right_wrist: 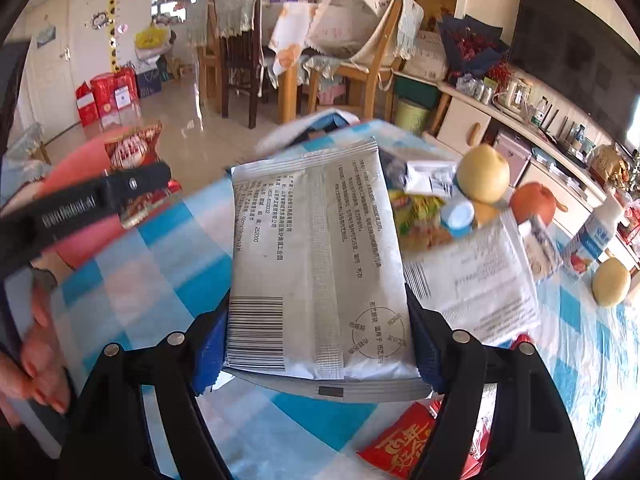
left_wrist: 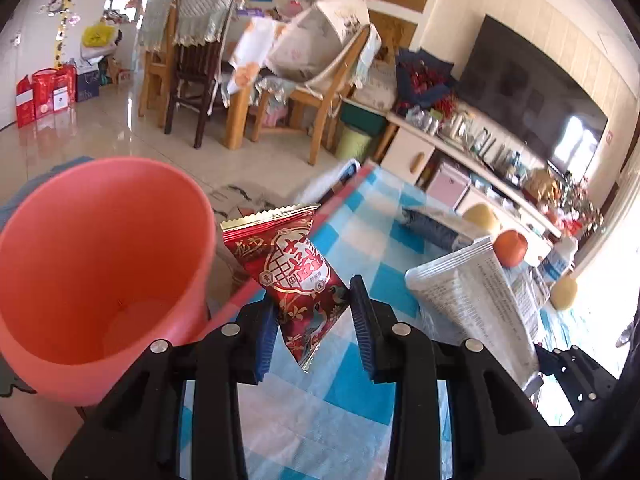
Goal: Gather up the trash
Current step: 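Open the left gripper over the pink bucket while the right drops the mailer bag in, then move both grippers back over the table toward the remaining trash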
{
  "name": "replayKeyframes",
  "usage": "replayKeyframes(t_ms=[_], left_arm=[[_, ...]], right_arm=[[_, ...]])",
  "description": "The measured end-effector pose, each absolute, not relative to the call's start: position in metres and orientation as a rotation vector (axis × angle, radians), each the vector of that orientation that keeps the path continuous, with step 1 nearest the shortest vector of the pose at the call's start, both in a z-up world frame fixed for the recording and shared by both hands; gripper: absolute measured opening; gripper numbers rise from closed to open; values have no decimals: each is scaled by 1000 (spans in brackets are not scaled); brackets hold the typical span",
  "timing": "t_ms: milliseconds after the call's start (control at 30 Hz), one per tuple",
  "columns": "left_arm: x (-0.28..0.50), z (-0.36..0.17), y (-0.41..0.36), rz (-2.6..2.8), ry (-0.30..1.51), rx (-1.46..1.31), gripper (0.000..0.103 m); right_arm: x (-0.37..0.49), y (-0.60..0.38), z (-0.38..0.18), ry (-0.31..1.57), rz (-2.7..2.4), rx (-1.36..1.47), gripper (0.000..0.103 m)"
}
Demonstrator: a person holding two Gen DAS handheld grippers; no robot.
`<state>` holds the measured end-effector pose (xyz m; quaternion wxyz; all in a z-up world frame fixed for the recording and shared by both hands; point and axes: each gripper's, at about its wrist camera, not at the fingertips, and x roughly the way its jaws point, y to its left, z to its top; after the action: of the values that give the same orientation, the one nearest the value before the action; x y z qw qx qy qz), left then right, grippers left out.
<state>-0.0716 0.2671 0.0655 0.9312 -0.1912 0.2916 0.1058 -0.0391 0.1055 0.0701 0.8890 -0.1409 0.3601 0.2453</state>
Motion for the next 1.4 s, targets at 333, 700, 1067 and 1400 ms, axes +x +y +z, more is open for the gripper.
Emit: replayKeyframes(t_ms=[333, 700, 1067, 1400], left_arm=[[-125, 87, 339, 515, 360, -539, 36], [-141, 74, 405, 709, 355, -682, 62], [-142, 68, 401, 656, 328, -686, 89], [-135, 79, 359, 461, 195, -612, 97]], right_arm=[[-60, 205, 128, 636, 677, -426, 76], [-54, 331, 109, 675, 827, -630, 86], [-56, 290, 112, 668, 685, -494, 94], [-72, 170, 117, 698, 502, -157, 95]])
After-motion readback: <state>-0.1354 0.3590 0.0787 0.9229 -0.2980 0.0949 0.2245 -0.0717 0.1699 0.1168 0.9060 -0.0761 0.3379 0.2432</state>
